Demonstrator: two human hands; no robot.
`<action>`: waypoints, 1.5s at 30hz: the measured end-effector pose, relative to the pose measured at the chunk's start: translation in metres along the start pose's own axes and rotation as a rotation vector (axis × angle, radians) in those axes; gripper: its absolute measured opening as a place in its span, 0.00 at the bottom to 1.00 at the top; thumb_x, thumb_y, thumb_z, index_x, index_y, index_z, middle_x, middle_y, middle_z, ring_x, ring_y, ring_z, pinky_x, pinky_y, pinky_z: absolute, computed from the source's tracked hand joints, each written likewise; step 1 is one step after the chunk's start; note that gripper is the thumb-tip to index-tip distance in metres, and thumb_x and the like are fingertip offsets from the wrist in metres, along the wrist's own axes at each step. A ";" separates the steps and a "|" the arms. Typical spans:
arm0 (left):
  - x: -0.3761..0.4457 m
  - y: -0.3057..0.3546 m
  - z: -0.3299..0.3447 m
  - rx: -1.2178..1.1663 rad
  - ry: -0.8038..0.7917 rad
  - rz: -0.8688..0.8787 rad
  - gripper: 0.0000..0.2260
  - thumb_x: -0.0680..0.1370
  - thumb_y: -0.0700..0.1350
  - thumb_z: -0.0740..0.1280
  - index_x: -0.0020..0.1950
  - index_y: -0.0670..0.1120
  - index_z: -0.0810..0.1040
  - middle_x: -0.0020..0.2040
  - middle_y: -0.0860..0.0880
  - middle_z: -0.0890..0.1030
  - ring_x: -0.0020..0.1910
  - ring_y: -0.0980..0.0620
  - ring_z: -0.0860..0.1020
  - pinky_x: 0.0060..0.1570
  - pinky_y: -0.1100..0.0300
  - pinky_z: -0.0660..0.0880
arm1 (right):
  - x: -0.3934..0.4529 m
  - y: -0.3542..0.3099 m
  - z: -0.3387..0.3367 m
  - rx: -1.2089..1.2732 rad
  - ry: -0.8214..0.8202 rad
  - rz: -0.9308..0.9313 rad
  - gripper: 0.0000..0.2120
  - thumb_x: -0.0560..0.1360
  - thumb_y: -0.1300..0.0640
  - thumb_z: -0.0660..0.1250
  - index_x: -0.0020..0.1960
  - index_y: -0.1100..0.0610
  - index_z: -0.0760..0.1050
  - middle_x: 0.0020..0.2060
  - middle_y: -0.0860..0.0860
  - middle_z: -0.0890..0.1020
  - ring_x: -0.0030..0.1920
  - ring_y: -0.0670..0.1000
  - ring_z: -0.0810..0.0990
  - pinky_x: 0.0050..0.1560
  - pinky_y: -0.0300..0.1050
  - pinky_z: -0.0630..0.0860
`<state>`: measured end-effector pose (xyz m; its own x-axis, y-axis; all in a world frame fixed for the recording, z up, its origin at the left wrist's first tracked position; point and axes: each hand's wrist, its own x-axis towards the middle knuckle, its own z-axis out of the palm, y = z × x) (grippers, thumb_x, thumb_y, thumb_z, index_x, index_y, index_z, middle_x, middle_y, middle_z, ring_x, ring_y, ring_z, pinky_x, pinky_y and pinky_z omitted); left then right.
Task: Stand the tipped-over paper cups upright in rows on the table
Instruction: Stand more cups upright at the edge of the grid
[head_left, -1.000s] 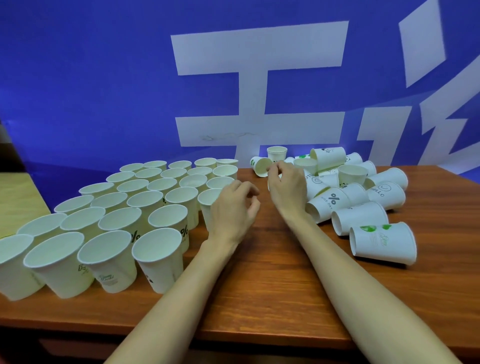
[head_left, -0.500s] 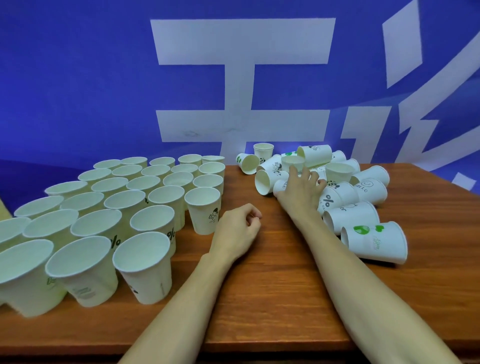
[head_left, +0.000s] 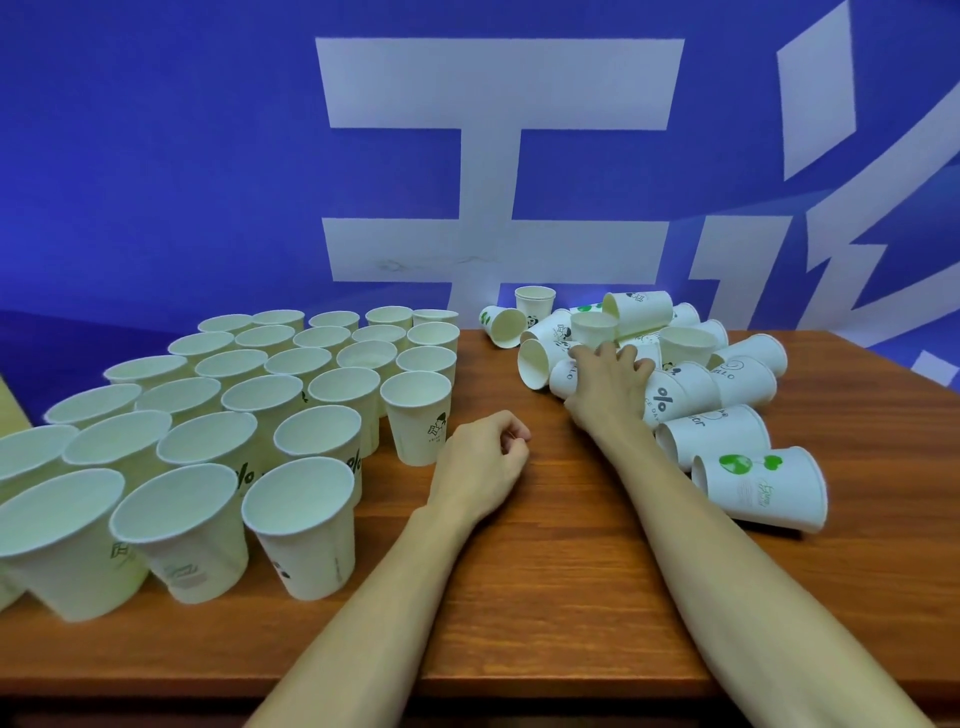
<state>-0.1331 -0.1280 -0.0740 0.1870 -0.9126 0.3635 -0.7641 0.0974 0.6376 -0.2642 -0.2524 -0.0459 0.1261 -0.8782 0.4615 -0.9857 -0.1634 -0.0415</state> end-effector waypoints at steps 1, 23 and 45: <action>0.000 0.000 0.000 0.003 -0.003 -0.003 0.06 0.76 0.47 0.62 0.46 0.55 0.79 0.39 0.57 0.80 0.40 0.60 0.77 0.44 0.58 0.76 | 0.001 -0.001 0.001 0.022 0.007 -0.007 0.26 0.72 0.56 0.67 0.69 0.48 0.69 0.62 0.54 0.72 0.61 0.59 0.67 0.59 0.54 0.62; -0.006 0.010 -0.006 -0.045 0.177 0.218 0.11 0.74 0.45 0.66 0.54 0.55 0.76 0.41 0.58 0.76 0.38 0.59 0.74 0.42 0.63 0.74 | 0.005 -0.022 -0.030 1.086 -0.042 0.228 0.28 0.74 0.48 0.65 0.72 0.53 0.66 0.64 0.54 0.72 0.60 0.55 0.74 0.52 0.46 0.68; -0.005 0.018 -0.013 0.253 0.311 0.412 0.24 0.66 0.46 0.71 0.61 0.51 0.74 0.66 0.48 0.70 0.60 0.47 0.72 0.55 0.52 0.70 | -0.001 -0.015 -0.024 1.142 -0.843 -0.010 0.31 0.74 0.29 0.54 0.44 0.51 0.84 0.40 0.54 0.86 0.47 0.57 0.82 0.47 0.48 0.73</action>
<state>-0.1398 -0.1162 -0.0555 -0.0138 -0.6561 0.7545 -0.9293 0.2869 0.2324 -0.2525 -0.2385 -0.0247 0.5603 -0.8094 -0.1759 -0.4048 -0.0824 -0.9107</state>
